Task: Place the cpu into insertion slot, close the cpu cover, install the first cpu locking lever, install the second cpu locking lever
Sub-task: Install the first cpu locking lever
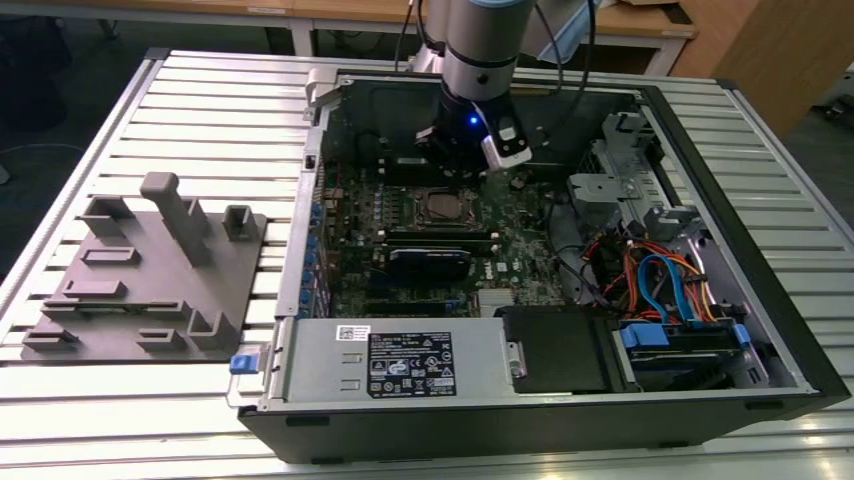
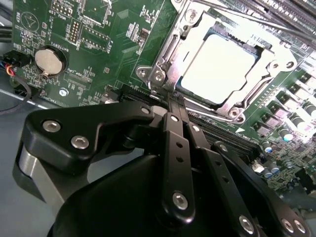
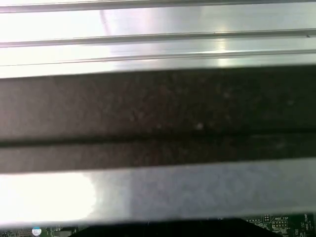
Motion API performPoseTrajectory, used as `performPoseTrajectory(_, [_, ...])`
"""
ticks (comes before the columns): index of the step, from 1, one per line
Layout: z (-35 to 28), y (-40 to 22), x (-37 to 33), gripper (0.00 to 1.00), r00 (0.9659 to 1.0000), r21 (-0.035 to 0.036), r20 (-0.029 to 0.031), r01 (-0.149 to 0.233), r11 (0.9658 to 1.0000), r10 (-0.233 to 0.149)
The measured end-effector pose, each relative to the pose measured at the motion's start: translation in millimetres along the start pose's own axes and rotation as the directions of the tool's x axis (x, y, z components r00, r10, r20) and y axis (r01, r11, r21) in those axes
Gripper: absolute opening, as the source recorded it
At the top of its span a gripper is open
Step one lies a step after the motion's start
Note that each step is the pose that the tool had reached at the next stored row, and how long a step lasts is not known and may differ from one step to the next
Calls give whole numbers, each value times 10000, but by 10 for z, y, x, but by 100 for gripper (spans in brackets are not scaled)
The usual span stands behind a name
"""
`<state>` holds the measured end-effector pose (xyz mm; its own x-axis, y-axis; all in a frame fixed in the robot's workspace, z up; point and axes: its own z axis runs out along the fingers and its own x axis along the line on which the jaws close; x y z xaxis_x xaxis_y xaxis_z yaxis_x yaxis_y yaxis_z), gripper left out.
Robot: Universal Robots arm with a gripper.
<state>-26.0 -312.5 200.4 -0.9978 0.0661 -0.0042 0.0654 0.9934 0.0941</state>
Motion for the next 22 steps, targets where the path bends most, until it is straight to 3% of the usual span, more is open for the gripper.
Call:
performPoseTrajectory(6, [52, -17, -1, 11, 10000, 48, -13, -3, 10000, 3])
performPoseTrajectory(11, [46, -18, -2, 11, 10000, 60, -18, -2, 10000, 2])
performPoseTrajectory(13, [32, -7, -7, 11, 10000, 12, 9, 1, 10000, -1])
performPoseTrajectory(15, [-6, -6, -6, 11, 10000, 29, -3, 1, 10000, -1])
performPoseTrajectory(22, [-4, -7, -6, 11, 10000, 52, -1, 0, 10000, 0])
